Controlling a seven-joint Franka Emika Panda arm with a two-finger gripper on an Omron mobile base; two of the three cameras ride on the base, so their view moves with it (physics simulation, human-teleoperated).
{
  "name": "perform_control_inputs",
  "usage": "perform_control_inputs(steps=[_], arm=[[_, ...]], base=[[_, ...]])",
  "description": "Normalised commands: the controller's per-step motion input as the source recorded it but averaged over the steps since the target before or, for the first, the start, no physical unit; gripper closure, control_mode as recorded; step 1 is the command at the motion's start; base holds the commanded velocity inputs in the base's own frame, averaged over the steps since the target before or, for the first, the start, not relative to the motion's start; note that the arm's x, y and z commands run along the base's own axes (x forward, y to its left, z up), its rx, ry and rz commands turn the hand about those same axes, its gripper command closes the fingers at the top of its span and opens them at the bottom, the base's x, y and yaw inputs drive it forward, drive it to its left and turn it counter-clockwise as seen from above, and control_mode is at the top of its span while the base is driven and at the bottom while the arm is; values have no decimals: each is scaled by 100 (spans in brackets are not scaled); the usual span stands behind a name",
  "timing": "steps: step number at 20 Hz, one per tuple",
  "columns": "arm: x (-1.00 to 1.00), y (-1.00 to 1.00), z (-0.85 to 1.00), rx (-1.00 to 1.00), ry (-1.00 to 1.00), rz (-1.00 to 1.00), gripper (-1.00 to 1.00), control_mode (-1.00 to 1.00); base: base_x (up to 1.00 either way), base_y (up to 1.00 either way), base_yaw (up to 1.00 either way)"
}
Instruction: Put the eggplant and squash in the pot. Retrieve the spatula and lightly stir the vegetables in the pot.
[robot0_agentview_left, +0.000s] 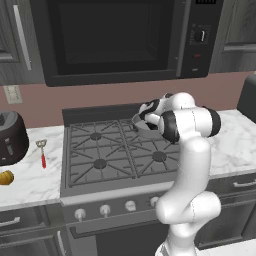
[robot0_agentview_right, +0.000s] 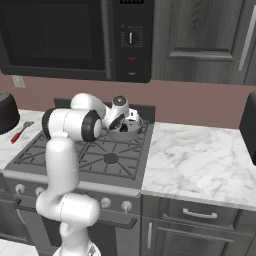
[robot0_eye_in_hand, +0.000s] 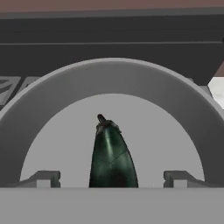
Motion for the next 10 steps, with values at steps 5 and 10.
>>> perform_control_inputs(steps=[5, 10], arm=[[-13, 0, 6, 0, -1, 0, -100, -100], [-92, 12, 29, 0, -9, 0, -100, -100]], base=[[0, 0, 0], [0, 0, 0]])
